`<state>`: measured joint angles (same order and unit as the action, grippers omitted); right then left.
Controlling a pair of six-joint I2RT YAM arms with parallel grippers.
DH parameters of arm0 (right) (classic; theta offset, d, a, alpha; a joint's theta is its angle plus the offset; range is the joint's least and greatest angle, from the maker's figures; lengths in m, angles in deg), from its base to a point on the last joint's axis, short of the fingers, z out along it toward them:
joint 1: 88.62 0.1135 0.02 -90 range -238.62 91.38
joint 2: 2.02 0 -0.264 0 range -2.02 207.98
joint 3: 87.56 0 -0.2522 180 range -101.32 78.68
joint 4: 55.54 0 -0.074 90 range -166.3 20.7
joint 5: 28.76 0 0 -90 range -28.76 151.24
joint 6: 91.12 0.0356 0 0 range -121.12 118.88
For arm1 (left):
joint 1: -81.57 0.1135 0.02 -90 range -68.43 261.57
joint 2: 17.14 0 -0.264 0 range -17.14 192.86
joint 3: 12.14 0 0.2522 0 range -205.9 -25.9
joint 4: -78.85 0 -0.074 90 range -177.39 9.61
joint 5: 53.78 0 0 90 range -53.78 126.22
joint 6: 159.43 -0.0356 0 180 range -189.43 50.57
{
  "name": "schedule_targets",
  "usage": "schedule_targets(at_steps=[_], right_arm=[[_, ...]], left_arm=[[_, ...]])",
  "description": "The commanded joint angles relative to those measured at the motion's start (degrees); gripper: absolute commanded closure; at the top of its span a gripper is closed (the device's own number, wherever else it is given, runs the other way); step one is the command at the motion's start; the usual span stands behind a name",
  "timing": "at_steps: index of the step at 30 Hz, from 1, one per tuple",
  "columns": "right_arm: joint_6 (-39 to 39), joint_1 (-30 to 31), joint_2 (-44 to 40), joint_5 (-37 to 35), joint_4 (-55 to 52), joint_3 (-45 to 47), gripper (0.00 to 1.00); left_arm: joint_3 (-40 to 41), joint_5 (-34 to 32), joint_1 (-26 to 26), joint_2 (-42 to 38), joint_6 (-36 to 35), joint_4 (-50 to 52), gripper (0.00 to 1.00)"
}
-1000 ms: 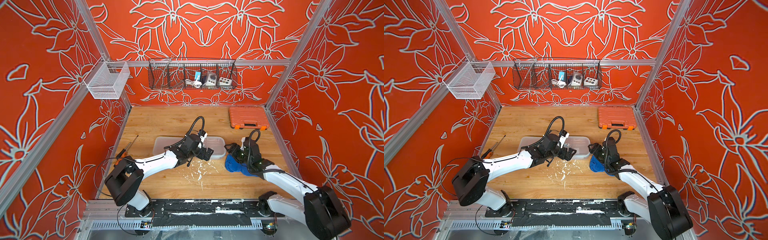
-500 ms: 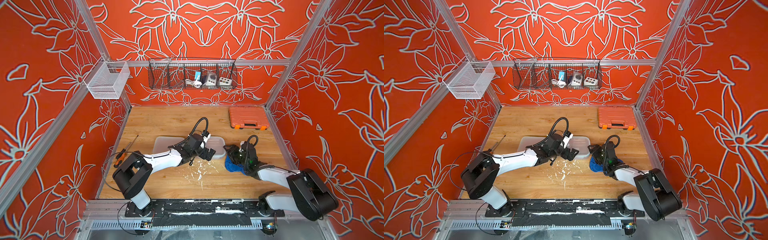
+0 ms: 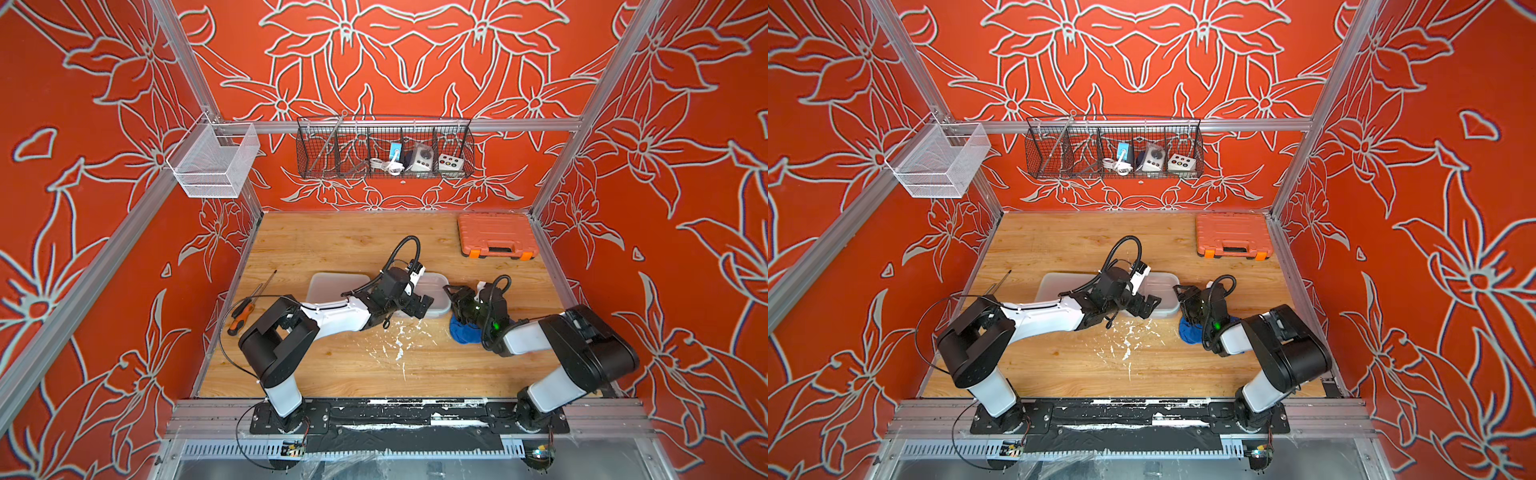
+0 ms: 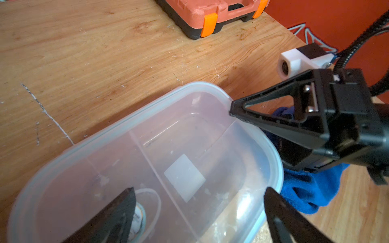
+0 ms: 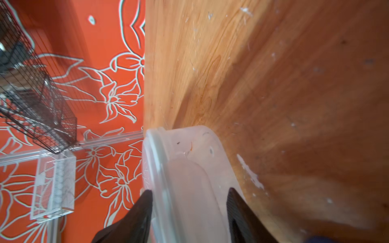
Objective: Wipe the insides of the lunch boxes
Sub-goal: Open the fastener of the lunch box.
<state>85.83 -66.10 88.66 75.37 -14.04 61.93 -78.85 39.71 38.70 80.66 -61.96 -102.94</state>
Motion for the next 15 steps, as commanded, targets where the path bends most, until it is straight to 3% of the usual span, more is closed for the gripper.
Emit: schedule_targets(at_steps=[1,10,15], right_arm=[[3.0,0.3,0.0,-0.8,3.7,2.2,0.42],[1.1,0.4,-8.7,-3.0,-8.3,-0.7,0.43],[3.1,0.4,-1.5,-3.1,2.8,0.6,0.46]], left_arm=[[-1.1,-0.9,-0.3,1.7,-0.1,1.3,0.05],[-1.9,1.6,-0.3,4.3,0.5,0.4,0.08],[-1.0,2.7,-0.3,5.0,1.5,-0.4,0.11]])
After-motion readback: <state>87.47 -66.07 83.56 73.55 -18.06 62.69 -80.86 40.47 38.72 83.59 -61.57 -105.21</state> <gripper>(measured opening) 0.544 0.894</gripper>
